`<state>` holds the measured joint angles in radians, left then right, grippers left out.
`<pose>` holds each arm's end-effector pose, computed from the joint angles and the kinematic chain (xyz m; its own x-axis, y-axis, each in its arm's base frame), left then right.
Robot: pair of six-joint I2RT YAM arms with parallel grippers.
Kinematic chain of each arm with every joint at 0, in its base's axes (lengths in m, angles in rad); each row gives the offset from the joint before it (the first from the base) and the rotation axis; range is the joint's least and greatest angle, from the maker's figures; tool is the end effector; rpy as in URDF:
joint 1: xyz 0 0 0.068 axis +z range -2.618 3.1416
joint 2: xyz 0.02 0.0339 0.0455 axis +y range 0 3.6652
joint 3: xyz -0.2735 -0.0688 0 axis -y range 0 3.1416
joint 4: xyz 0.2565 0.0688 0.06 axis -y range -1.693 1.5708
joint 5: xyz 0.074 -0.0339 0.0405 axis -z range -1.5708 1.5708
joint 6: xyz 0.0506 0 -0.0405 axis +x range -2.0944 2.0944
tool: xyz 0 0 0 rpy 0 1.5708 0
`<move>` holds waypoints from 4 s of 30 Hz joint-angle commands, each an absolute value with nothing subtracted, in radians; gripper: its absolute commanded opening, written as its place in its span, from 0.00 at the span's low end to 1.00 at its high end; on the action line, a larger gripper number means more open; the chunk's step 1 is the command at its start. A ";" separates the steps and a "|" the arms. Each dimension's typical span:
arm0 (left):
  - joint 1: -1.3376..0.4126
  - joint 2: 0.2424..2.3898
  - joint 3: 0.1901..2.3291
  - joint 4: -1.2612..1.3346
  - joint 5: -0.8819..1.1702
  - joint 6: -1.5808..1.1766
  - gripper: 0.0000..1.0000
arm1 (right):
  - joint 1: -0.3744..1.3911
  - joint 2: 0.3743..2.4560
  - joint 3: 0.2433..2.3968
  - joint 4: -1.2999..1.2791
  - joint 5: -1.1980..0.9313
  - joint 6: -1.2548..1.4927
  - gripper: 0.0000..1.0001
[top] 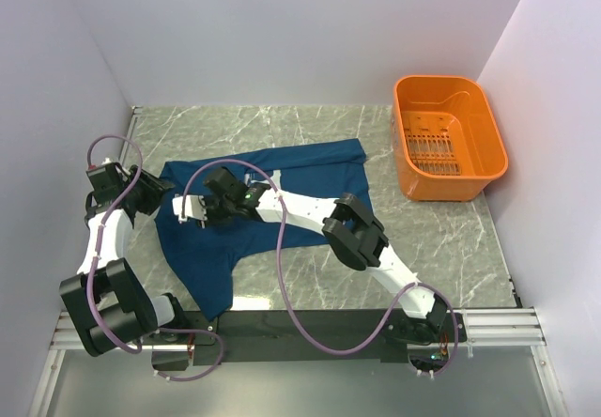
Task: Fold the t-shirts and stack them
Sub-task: Fold the tshirt
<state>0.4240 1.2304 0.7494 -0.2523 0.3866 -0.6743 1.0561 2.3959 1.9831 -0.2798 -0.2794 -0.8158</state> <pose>0.2573 0.0952 0.2249 -0.3981 -0.8141 -0.4228 -0.4791 0.5775 -0.6610 0.2706 0.5068 0.1728 0.4700 -0.5910 -0.6556 -0.8739 -0.2071 -0.4398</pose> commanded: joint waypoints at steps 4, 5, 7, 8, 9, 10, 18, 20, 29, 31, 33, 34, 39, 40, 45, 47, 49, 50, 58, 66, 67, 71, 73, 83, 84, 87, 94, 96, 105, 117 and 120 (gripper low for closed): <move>0.431 1.204 0.738 -0.236 0.397 -0.673 0.53 | 1.061 2.413 2.028 -0.321 -0.293 -0.844 0.40; 0.430 1.204 0.739 -0.236 0.399 -0.673 0.53 | 1.063 2.411 2.020 -0.322 -0.295 -0.850 0.40; 0.430 1.201 0.736 -0.235 0.399 -0.675 0.53 | 1.065 2.410 2.013 -0.318 -0.290 -0.854 0.41; 0.431 1.201 0.738 -0.235 0.400 -0.673 0.53 | 1.066 2.411 2.013 -0.314 -0.285 -0.854 0.41; 0.430 1.201 0.738 -0.235 0.400 -0.675 0.53 | 1.065 2.411 2.014 -0.313 -0.281 -0.854 0.41; 0.431 1.200 0.736 -0.235 0.400 -0.673 0.53 | 1.068 2.416 2.014 -0.310 -0.273 -0.854 0.41; 0.431 1.175 0.739 -0.253 0.377 -0.670 0.53 | 1.091 2.467 2.075 -0.296 -0.192 -0.845 0.41; 0.434 1.169 0.741 -0.259 0.373 -0.670 0.53 | 1.091 2.470 2.075 -0.293 -0.184 -0.845 0.39; 0.436 1.167 0.752 -0.261 0.373 -0.669 0.53 | 1.089 2.459 2.062 -0.278 -0.176 -0.850 0.18; 0.436 1.170 0.747 -0.258 0.373 -0.669 0.53 | 1.088 2.442 2.051 -0.272 -0.184 -0.851 0.12; 0.437 1.180 0.741 -0.252 0.376 -0.670 0.53 | 1.085 2.424 2.030 -0.262 -0.190 -0.854 0.10; 0.437 1.183 0.741 -0.247 0.376 -0.670 0.53 | 1.085 2.401 2.019 -0.259 -0.205 -0.856 0.08; 0.437 1.204 0.730 -0.232 0.376 -0.675 0.53 | 1.078 2.323 1.930 -0.238 -0.248 -0.890 0.07; 0.437 1.209 0.730 -0.229 0.377 -0.676 0.53 | 1.077 2.315 1.922 -0.238 -0.253 -0.896 0.07; 0.437 1.226 0.724 -0.219 0.377 -0.673 0.53 | 1.075 2.278 1.881 -0.233 -0.284 -0.917 0.07; 0.437 1.230 0.723 -0.215 0.379 -0.672 0.52 | 1.074 2.275 1.878 -0.232 -0.285 -0.920 0.07; 0.439 1.241 0.721 -0.207 0.383 -0.675 0.52 | 1.072 2.273 1.879 -0.229 -0.281 -0.919 0.08; 0.439 1.247 0.719 -0.206 0.385 -0.676 0.52 | 1.072 2.273 1.881 -0.227 -0.281 -0.919 0.08; 0.437 1.293 0.726 -0.183 0.399 -0.681 0.52 | 1.071 2.257 1.879 -0.229 -0.294 -0.919 0.12; 0.437 1.345 0.738 -0.138 0.429 -0.706 0.52 | 1.049 2.230 1.896 -0.232 -0.305 -0.865 0.16; 0.439 1.353 0.739 -0.129 0.436 -0.709 0.52 | 1.039 2.226 1.904 -0.235 -0.313 -0.845 0.21; 0.437 1.443 0.779 -0.089 0.465 -0.735 0.50 | 0.980 2.181 1.910 -0.279 -0.344 -0.735 0.31; 0.433 1.483 0.799 -0.060 0.488 -0.745 0.47 | 0.947 2.149 1.896 -0.288 -0.359 -0.681 0.34; 0.367 1.770 1.058 -0.130 0.414 -0.695 0.41 | 0.827 2.086 1.815 -0.337 -0.509 -0.235 0.39; 0.365 1.782 1.072 -0.139 0.405 -0.690 0.41 | 0.822 2.085 1.807 -0.336 -0.521 -0.218 0.40; 0.364 1.822 1.124 -0.182 0.371 -0.661 0.41 | 0.813 2.092 1.789 -0.340 -0.566 -0.183 0.41; 0.364 1.871 1.190 -0.241 0.344 -0.620 0.40 | 0.816 2.160 1.825 -0.406 -0.517 -0.221 0.45; 0.361 1.887 1.203 -0.247 0.347 -0.615 0.40 | 0.818 2.183 1.847 -0.422 -0.491 -0.242 0.45; 0.342 1.951 1.258 -0.264 0.368 -0.607 0.37 | 0.821 2.220 1.868 -0.436 -0.433 -0.270 0.46; 0.342 1.973 1.289 -0.278 0.387 -0.604 0.16 | 0.836 2.284 1.934 -0.449 -0.350 -0.336 0.47; 0.342 1.974 1.296 -0.281 0.391 -0.603 0.13 | 0.851 2.301 1.948 -0.454 -0.322 -0.360 0.47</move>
<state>0.3450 1.9610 1.2552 -0.2771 0.3698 -0.6205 0.8288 2.2791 1.9053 -0.4435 -0.3649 -0.3214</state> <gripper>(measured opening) 0.140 0.463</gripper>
